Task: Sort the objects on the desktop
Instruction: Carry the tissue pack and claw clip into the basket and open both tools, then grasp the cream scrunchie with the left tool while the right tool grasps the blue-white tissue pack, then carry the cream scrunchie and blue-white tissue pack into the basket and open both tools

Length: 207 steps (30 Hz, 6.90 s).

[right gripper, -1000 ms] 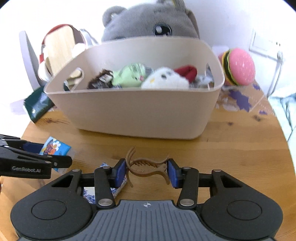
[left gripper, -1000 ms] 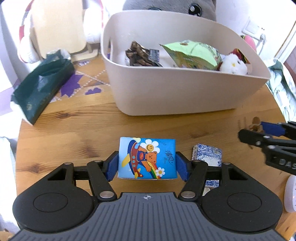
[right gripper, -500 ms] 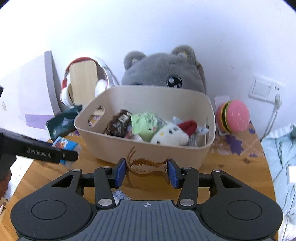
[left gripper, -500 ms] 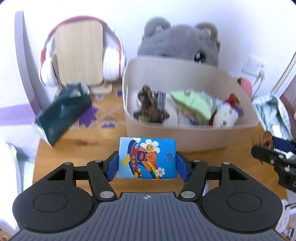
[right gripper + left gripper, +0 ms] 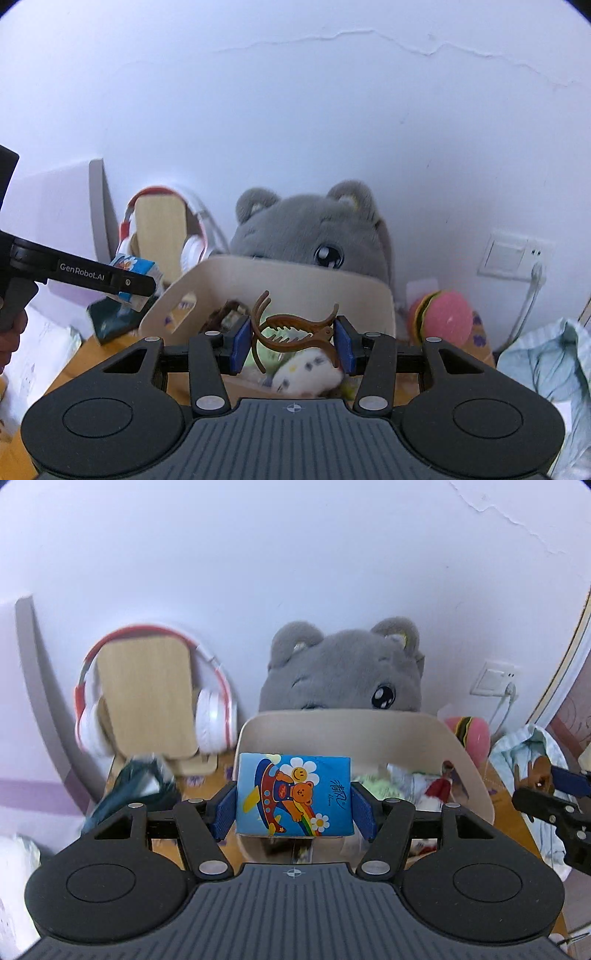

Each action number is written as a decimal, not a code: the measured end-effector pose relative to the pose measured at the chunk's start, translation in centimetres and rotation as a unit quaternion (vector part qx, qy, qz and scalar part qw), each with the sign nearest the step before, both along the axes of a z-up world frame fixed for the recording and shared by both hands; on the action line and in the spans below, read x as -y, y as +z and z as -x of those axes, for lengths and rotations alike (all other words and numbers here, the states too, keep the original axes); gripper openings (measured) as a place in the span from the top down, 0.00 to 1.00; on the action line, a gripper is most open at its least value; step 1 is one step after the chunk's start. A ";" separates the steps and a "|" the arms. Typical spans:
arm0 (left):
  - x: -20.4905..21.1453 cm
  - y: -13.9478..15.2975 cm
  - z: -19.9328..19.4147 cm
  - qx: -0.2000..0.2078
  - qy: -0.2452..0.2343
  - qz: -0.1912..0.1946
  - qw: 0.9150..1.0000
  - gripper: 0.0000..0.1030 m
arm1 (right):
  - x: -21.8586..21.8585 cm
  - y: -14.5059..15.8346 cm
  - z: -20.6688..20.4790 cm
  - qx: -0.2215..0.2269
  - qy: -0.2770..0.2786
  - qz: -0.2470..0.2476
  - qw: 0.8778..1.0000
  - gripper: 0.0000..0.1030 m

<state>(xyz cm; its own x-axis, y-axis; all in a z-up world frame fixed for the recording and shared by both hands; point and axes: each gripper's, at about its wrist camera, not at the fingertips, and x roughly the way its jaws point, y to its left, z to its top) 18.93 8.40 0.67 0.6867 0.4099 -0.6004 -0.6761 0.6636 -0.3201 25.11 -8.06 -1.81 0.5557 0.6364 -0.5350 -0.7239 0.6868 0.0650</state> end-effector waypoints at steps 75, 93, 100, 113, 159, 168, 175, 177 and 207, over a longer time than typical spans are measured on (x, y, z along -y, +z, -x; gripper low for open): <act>10.3 -9.9 -0.2 -0.136 -0.136 0.077 0.978 0.27 | 0.3 -11.2 -0.7 -0.158 0.006 0.068 0.985 0.02; 13.0 -15.4 0.5 -0.205 -0.170 0.106 0.958 0.27 | -0.4 -13.8 2.6 -0.188 0.014 0.112 0.976 0.00; 12.0 -16.9 0.7 -0.214 -0.157 0.112 0.958 0.26 | -1.7 -14.8 3.3 -0.205 0.016 0.116 0.972 0.00; 9.3 -17.3 1.7 -0.199 -0.131 0.112 0.965 0.26 | -6.3 -16.0 4.0 -0.221 0.016 0.109 0.969 0.11; 9.3 -13.3 2.5 -0.101 -0.100 0.101 0.985 0.86 | -2.9 -13.7 4.6 -0.213 0.026 0.097 0.972 0.59; 8.2 -10.1 3.5 -0.061 -0.072 0.085 0.992 0.86 | -2.6 -10.5 5.2 -0.166 0.047 0.089 0.981 0.59; 7.2 -6.8 3.7 -0.031 -0.056 0.063 0.996 0.86 | -2.1 -7.5 4.8 -0.129 0.048 0.067 0.988 0.59; 6.8 -6.0 3.8 -0.021 -0.051 0.057 0.997 0.86 | -2.0 -6.6 4.5 -0.119 0.045 0.058 0.990 0.59; -2.7 -4.4 -7.1 -0.037 -0.041 0.016 0.998 0.86 | -6.6 -4.2 -7.8 -0.058 -0.003 0.065 0.996 0.59</act>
